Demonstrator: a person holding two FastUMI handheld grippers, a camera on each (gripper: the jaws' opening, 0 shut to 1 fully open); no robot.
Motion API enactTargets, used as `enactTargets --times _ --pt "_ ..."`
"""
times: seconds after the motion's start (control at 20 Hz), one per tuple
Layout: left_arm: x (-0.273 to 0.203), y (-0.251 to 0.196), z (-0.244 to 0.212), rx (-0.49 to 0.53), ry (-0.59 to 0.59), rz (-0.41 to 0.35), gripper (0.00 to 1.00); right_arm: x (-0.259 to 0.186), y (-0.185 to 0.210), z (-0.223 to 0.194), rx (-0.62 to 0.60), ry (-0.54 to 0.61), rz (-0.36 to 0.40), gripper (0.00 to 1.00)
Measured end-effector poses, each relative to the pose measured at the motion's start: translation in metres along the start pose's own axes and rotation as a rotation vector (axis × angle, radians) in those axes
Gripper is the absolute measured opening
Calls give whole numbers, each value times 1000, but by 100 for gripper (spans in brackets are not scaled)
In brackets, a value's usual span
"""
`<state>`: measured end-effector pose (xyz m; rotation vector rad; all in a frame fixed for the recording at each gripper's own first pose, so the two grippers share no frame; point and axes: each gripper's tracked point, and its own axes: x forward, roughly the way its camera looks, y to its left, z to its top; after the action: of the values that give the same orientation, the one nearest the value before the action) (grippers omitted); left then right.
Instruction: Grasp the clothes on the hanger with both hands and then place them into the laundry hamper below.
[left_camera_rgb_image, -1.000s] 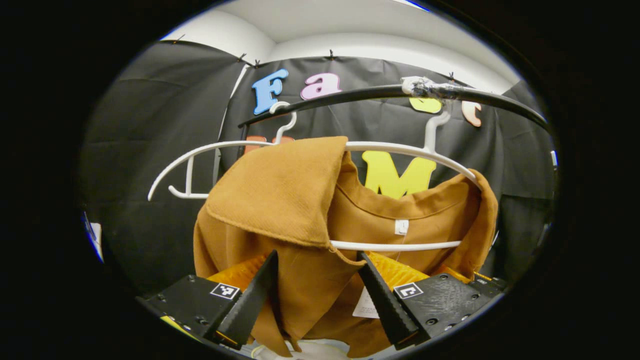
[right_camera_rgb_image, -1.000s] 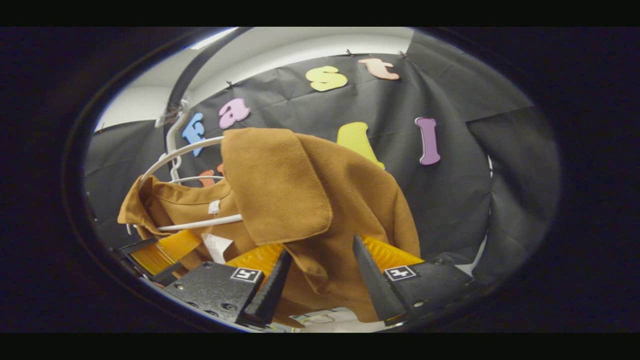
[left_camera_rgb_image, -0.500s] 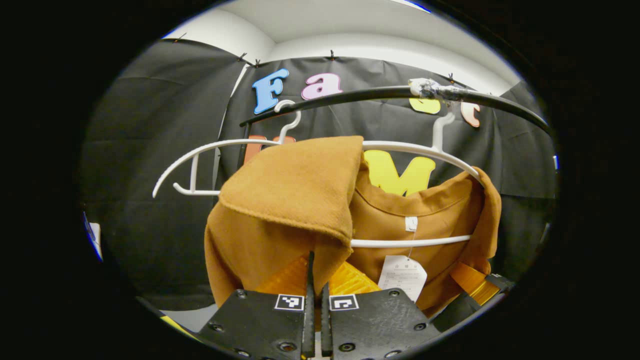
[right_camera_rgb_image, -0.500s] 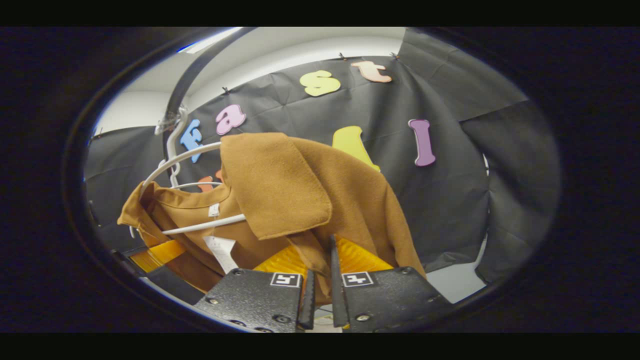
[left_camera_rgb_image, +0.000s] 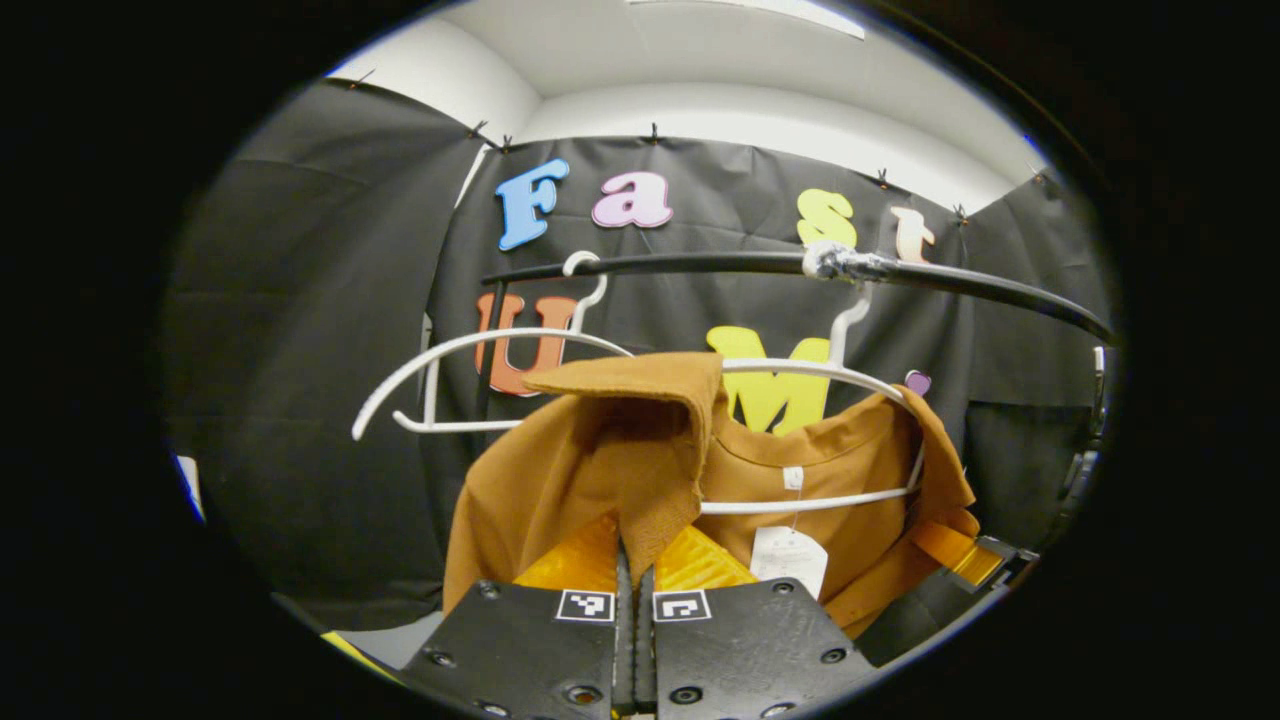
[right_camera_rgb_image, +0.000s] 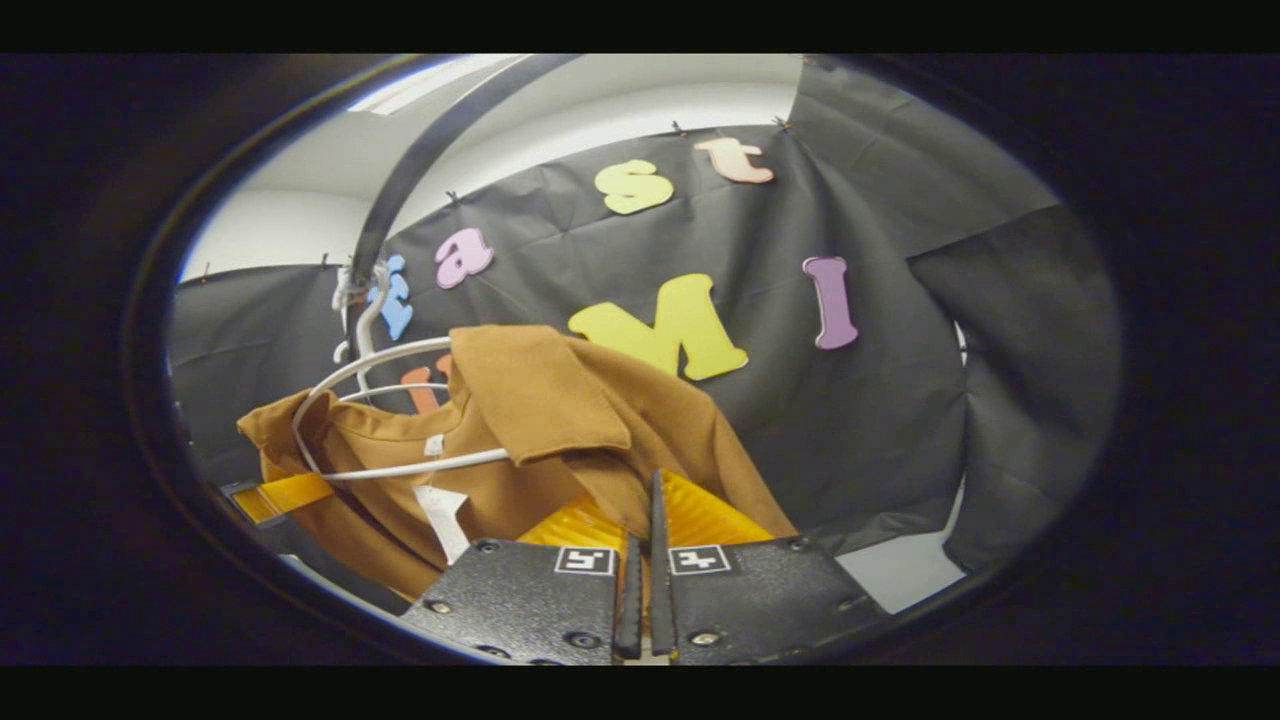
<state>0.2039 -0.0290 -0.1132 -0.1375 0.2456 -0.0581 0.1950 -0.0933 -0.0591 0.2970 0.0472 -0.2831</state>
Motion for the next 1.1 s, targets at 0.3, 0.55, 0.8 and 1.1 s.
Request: enactTargets --times 0.3,0.55,0.8,1.1 --pt "-18 23 27 -39 -43 11 5 -7 -12 24 12 -62 -29 6" --pt "-26 37 45 -57 -71 21 5 -5 -15 48 115 -146 -64 7" --pt "-17 56 57 -69 -73 39 0 9 -16 71 165 -152 -26 7" --pt "1 74 60 -85 -63 44 0 23 -31 77 133 -207 -65 5"
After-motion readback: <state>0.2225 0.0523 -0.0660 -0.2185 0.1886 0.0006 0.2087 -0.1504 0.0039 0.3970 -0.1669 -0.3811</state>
